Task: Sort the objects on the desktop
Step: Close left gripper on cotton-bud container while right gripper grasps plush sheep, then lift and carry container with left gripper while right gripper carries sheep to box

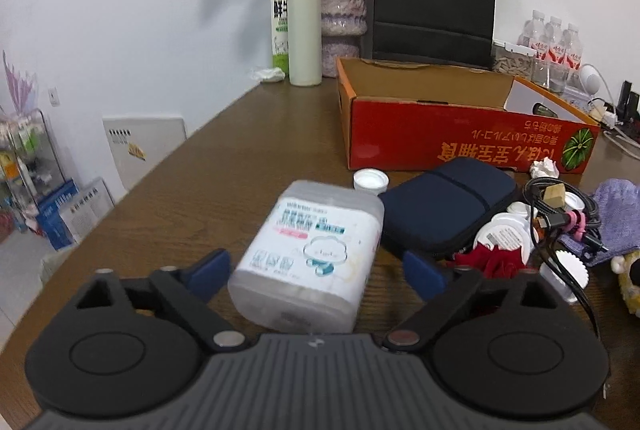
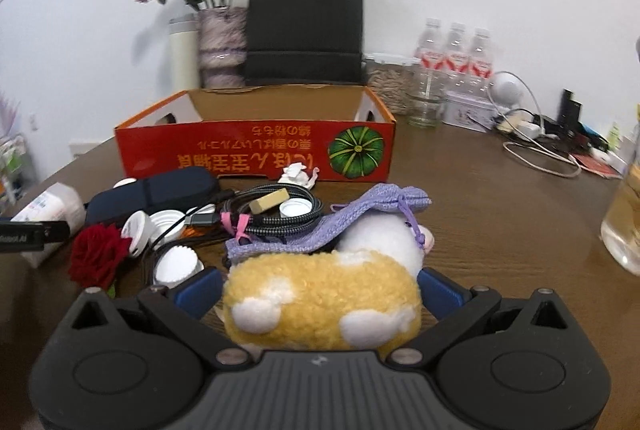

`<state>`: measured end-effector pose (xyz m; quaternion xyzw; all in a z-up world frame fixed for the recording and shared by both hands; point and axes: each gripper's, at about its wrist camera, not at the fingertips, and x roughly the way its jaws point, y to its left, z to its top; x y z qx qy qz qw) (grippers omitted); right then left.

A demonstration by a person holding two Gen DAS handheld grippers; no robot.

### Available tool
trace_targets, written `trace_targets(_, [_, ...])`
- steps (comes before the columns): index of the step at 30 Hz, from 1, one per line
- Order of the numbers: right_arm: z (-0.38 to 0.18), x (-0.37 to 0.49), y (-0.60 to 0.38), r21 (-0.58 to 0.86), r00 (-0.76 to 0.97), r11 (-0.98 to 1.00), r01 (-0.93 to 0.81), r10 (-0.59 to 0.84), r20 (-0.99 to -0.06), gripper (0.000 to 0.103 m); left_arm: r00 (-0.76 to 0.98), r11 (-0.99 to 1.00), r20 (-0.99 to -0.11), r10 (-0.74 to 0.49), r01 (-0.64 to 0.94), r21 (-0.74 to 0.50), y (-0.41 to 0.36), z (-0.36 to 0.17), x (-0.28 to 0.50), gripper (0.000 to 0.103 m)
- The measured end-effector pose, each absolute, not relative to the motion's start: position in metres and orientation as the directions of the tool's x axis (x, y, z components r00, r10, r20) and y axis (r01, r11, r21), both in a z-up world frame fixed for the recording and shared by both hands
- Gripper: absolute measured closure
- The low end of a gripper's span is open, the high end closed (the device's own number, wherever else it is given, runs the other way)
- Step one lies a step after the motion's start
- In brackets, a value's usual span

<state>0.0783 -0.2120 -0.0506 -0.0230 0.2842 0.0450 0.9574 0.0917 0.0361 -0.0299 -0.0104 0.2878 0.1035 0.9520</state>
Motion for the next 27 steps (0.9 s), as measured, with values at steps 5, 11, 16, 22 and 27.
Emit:
trace_targets(5, [-0.061, 0.09, -0.208, -0.062, 0.811, 0.995, -0.076, 0.026, -0.585, 0.0, 0.809, 0.977, -0.551, 0.207, -0.2, 0.073, 0.032, -0.029, 0.1, 0.002])
trace_targets(11, [-0.065, 0.101, -0.218, -0.069, 0.781, 0.992, -0.11, 0.043, -0.622, 0.0, 0.778, 0.978, -0.603, 0.176, -0.21, 0.015, 0.038, -0.041, 0.108, 0.011])
trace_targets(16, [-0.065, 0.105, -0.23, -0.013, 0.762, 0.989, -0.149, 0.107, -0.639, 0.003, 0.783, 0.979, -0.603, 0.153, -0.205, -0.017, 0.043, -0.042, 0.105, 0.035])
trace_targets(22, [-0.063, 0.097, -0.23, -0.021, 0.782, 0.988, -0.151, 0.106, -0.614, 0.006, 0.797, 0.986, -0.594, 0.114, -0.166, -0.034, 0.04, -0.041, 0.097, 0.037])
trace_targets(27, [-0.055, 0.082, -0.234, -0.012, 0.812, 0.99, -0.142, 0.109, -0.573, 0.007, 0.817, 0.986, -0.566, 0.109, -0.163, -0.046, 0.041, -0.035, 0.083, 0.037])
